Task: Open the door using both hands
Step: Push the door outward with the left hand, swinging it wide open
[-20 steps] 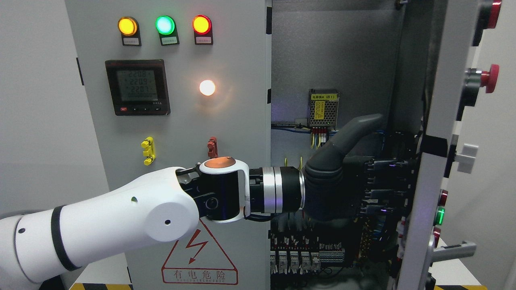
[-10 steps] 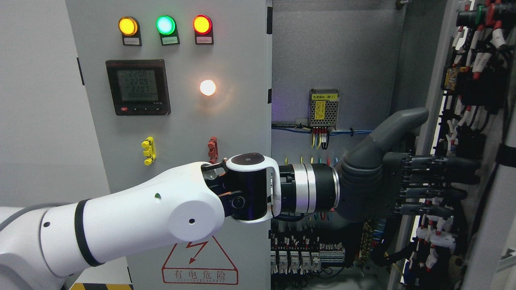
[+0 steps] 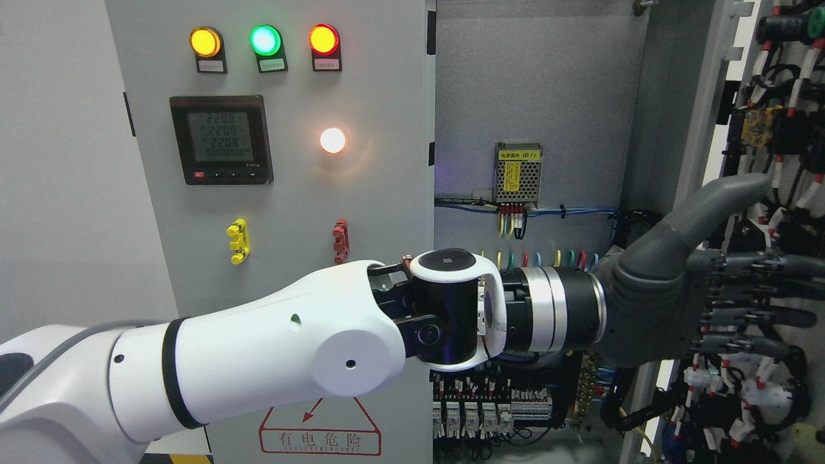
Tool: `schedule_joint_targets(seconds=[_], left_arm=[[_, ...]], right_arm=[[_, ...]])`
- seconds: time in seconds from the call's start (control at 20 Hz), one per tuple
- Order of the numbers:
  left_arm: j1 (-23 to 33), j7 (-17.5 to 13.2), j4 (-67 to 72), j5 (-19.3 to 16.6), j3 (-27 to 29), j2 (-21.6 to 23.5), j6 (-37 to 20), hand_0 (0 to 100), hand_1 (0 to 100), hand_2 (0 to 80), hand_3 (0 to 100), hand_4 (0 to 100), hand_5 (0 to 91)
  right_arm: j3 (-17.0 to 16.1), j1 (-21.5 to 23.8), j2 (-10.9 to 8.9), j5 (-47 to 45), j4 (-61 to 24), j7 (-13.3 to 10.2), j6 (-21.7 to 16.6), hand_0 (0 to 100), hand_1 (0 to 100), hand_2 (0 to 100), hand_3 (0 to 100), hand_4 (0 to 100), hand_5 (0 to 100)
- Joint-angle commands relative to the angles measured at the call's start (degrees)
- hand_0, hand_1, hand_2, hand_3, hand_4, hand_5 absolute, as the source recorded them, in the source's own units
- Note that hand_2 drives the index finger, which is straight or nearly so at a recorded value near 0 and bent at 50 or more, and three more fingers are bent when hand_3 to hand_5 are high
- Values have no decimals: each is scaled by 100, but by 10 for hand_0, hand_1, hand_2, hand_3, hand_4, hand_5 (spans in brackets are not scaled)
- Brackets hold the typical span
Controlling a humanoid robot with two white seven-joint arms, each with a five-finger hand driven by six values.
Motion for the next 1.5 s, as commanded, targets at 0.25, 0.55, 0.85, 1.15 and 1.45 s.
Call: schedule_joint_targets(seconds=[0.25, 0.55, 0.85, 1.15, 1.45], left_arm=[[60, 215, 221, -278, 264, -1009, 4, 0, 0, 0, 0, 31, 0], [166, 251, 555, -401, 255, -1202, 4, 0, 0, 0, 0, 31, 0], [175, 260, 687, -410, 255, -1229, 4, 0, 0, 0, 0, 31, 0], [166, 260, 696, -410, 255, -1220, 31, 0, 0, 0, 0, 31, 0], [175, 111, 591, -375, 272, -765, 66, 0, 0, 0, 0, 31, 0]], right_arm=[[0, 0, 0, 0, 0, 5, 1, 106, 0, 0, 0, 0, 0], [0, 0, 0, 0, 0, 5, 1, 106, 0, 0, 0, 0, 0], [0, 0, 0, 0, 0, 5, 1, 106, 0, 0, 0, 0, 0], [0, 0, 0, 0, 0, 5, 1, 107, 0, 0, 0, 0, 0], [0, 0, 0, 0, 0, 5, 1, 106, 0, 0, 0, 0, 0]])
